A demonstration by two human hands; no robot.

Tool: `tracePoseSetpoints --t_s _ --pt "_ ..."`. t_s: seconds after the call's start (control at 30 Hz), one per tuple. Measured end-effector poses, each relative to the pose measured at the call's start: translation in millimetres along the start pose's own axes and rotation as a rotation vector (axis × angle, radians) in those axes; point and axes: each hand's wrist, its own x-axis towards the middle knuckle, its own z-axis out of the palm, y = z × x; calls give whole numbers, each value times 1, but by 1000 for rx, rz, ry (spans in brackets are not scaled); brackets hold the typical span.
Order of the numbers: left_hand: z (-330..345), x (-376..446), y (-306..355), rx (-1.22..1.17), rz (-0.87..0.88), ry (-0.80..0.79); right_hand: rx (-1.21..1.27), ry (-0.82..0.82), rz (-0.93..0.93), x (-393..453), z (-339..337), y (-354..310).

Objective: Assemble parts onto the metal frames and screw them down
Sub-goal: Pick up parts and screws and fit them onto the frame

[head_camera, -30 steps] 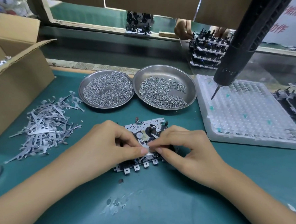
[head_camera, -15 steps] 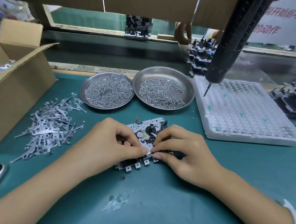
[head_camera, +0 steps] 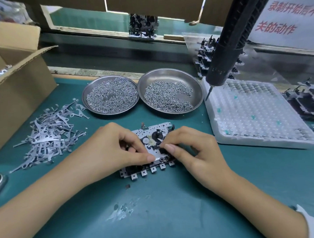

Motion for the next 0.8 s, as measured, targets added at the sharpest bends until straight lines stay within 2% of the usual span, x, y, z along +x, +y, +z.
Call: tracePoseSetpoints --t_s 0.1,0.2,0.3,0.37,0.43,0.53,0.63,0.73,0.8 --pt "0 1 -1 9 27 15 47 55 63 1 1 1" --pt "-2 3 -2 -21 100 52 5 39 55 1 3 1" --pt "-10 13 -12 -50 138 269 -77 37 -8 0 5 0" --pt "-18 22 -22 68 151 433 -96 46 -22 -1 5 0" --pt "-24 29 -30 227 148 492 -88 45 -22 -2 5 -2" --pt "-28 38 -33 353 165 405 -80 39 -28 -3 4 -3" --pt "-27 48 -27 493 255 284 -54 32 -2 -2 2 -3" --pt "-21 55 -22 663 373 234 -69 40 -9 -2 1 -3" --pt "-19 58 -21 687 427 207 -78 49 -10 -2 0 -2"
